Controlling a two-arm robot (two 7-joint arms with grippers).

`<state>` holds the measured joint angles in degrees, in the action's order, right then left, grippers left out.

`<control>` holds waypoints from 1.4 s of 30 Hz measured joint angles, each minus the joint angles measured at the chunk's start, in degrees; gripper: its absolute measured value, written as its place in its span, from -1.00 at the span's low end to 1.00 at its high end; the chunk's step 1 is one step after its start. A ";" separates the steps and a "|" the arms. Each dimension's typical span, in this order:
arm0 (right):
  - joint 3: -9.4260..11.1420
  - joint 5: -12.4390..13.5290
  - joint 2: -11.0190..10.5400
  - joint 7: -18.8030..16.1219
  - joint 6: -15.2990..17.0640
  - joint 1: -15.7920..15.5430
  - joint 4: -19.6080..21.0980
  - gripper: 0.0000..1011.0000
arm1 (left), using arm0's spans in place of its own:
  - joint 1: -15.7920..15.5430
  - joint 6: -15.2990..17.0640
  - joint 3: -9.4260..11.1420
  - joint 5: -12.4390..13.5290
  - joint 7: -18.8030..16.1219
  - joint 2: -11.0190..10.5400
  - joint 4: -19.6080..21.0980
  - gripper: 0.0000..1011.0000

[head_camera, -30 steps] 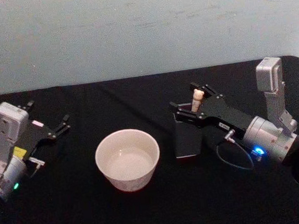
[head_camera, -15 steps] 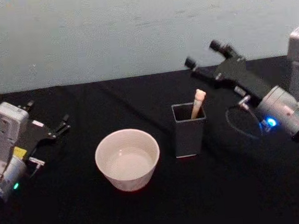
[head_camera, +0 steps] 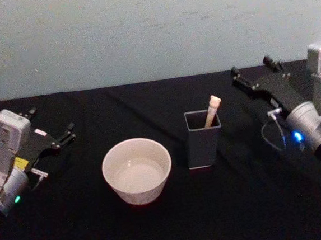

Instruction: Pick up the stirring spoon with one hand, stir inside the cup, then place it back in its original position.

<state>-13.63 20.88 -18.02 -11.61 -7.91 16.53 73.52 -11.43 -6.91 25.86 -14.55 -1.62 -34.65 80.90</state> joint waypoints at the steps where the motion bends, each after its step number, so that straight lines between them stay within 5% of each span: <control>1: -0.14 -0.28 0.10 0.03 0.36 -0.01 -0.46 0.98 | 0.00 0.00 0.00 0.00 0.00 0.00 0.00 0.98; 14: -1.08 -3.32 1.62 -1.09 3.07 0.67 -5.29 0.98 | 0.00 0.00 0.00 0.00 0.00 0.00 0.00 0.98; 42: -1.01 -3.29 1.50 -0.79 2.97 0.58 -5.05 0.98 | 0.00 0.00 0.00 0.00 0.00 0.00 0.00 0.98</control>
<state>-14.64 17.59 -16.52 -12.39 -4.94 17.11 68.46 -11.43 -6.91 25.86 -14.55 -1.62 -34.64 80.90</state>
